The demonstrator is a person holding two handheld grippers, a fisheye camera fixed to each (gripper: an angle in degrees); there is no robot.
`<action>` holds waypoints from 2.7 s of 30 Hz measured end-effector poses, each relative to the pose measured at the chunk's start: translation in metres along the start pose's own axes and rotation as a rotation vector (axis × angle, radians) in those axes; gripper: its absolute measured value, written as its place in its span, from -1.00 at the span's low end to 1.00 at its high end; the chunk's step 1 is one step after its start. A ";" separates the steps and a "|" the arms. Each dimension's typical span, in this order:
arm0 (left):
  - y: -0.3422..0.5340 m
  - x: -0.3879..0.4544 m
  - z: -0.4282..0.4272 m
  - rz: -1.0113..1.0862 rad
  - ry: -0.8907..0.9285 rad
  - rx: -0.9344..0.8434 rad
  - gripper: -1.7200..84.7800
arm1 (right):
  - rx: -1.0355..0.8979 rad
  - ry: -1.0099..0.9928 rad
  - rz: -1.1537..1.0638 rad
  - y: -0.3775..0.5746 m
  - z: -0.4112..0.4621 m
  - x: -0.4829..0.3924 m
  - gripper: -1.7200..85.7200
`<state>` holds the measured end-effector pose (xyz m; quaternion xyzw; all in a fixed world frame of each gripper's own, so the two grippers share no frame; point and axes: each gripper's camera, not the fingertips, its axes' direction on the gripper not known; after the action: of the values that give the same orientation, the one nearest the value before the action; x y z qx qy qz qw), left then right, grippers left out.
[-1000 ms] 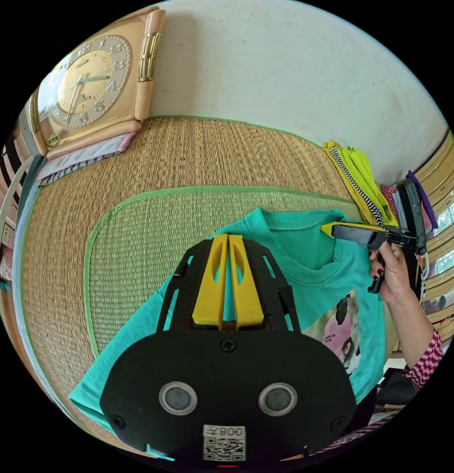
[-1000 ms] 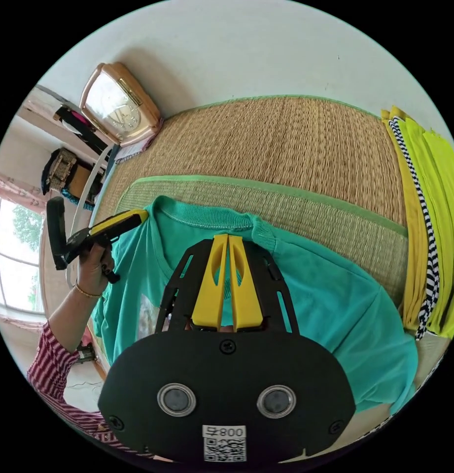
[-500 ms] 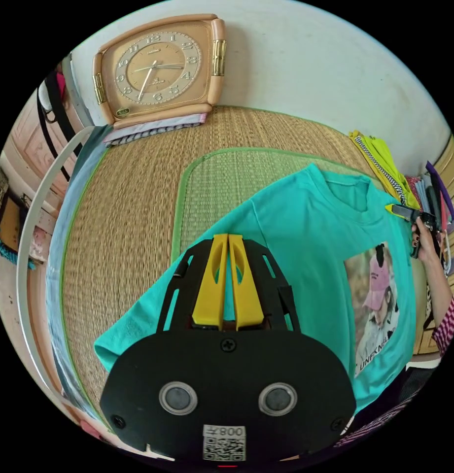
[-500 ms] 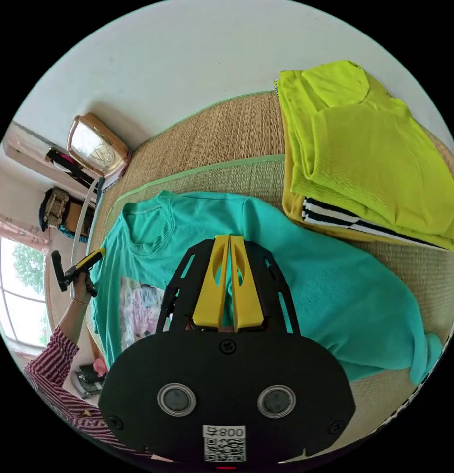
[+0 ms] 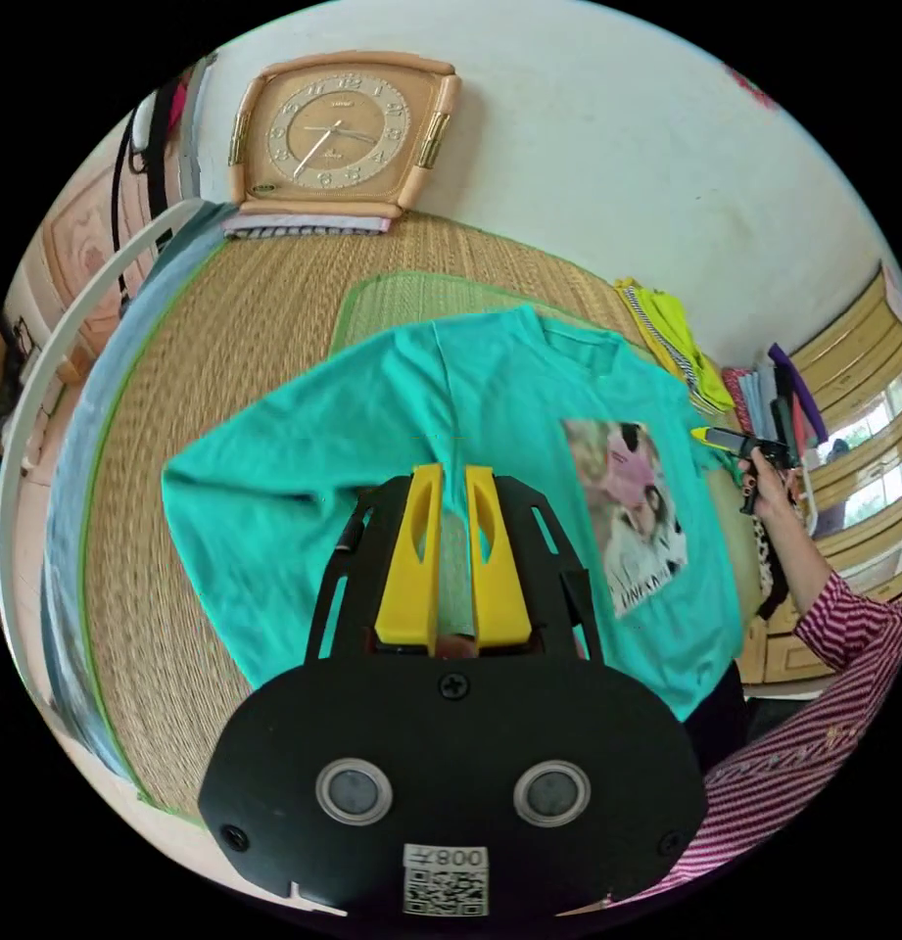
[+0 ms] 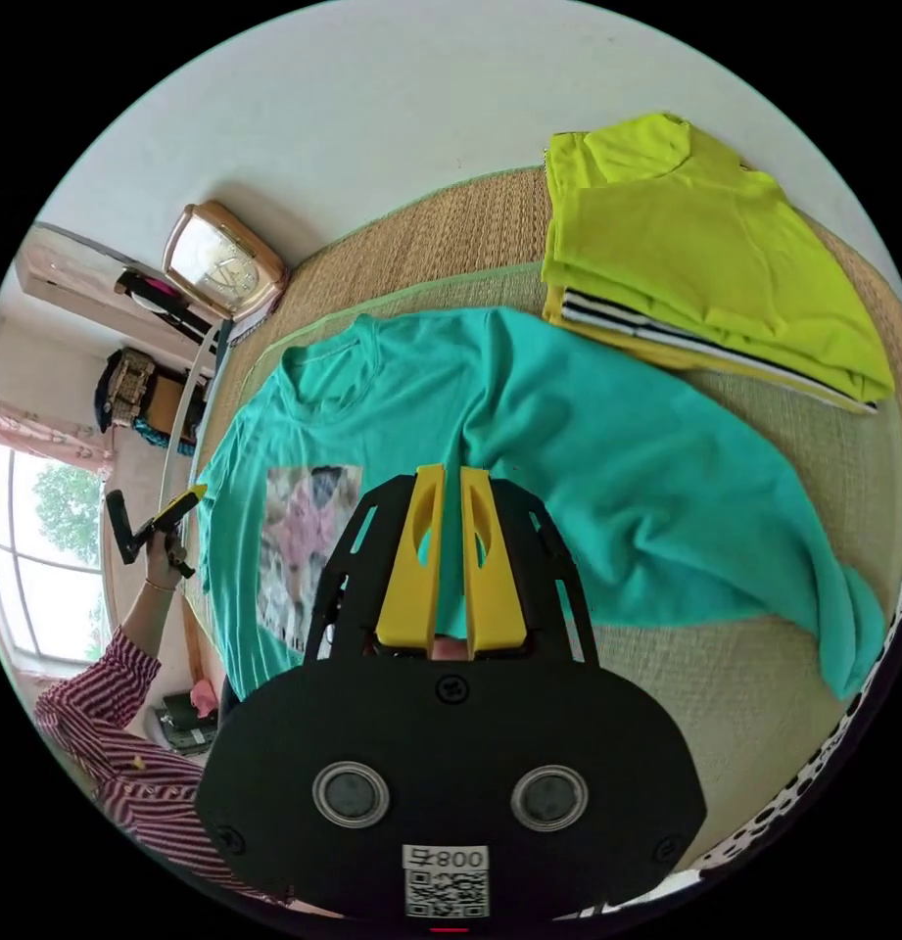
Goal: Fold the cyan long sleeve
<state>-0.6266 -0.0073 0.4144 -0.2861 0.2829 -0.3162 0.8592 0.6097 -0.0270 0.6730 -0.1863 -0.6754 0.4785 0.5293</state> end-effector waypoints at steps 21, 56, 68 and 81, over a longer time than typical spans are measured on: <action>0.211 -0.077 0.028 -0.355 0.373 -0.250 -0.80 | -0.135 -0.073 0.324 0.354 -0.093 0.052 -0.75; 0.141 -0.080 0.221 -0.175 0.173 -0.081 -0.90 | -0.055 -0.113 0.212 0.263 -0.124 0.049 -0.96; 0.135 -0.054 0.353 -0.146 0.154 -0.095 -0.91 | 0.008 -0.204 0.283 0.274 -0.084 0.093 -0.96; 0.006 0.255 0.587 0.614 0.482 -0.230 -0.80 | 0.355 -0.251 0.276 0.243 -0.099 0.127 -0.94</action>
<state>-0.0693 0.0004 0.7296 -0.2004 0.5820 -0.0694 0.7851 0.5893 0.2291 0.5346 -0.1204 -0.6094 0.6766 0.3955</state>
